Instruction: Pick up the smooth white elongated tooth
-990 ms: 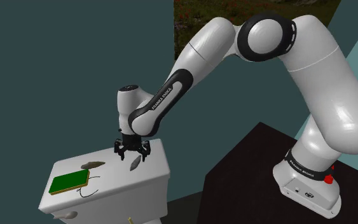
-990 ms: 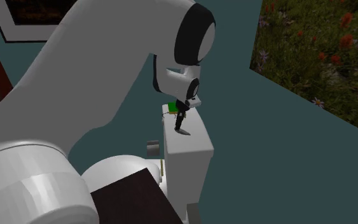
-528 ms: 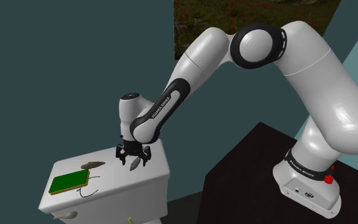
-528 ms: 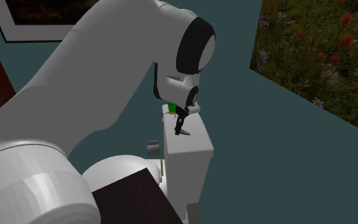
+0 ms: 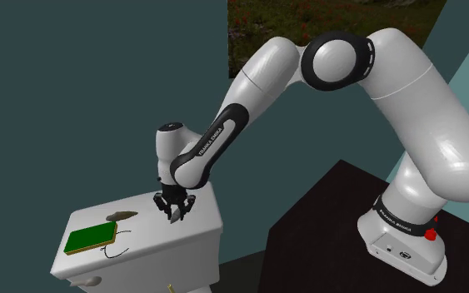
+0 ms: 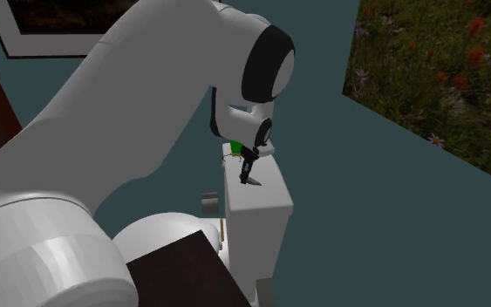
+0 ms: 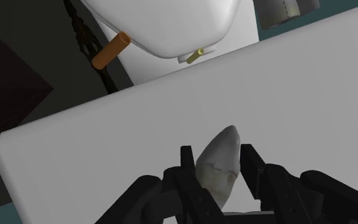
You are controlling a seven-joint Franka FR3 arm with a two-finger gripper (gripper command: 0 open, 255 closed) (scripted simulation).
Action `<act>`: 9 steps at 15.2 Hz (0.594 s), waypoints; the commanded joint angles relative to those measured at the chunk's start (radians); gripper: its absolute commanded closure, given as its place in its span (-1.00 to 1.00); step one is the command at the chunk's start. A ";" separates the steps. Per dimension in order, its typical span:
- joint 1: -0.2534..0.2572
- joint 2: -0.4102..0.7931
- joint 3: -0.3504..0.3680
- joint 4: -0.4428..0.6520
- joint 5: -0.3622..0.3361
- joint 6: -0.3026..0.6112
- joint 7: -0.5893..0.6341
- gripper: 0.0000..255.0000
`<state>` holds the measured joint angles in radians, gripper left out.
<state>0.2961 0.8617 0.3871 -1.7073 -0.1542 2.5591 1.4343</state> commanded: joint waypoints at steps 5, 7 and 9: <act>-0.009 -0.032 0.010 -0.010 0.007 -0.022 -0.001 1.00; -0.015 -0.053 0.016 -0.018 0.012 -0.036 -0.001 1.00; -0.020 -0.074 0.023 -0.024 0.017 -0.050 -0.001 1.00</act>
<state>0.2775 0.7963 0.4070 -1.7330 -0.1397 2.5192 1.4331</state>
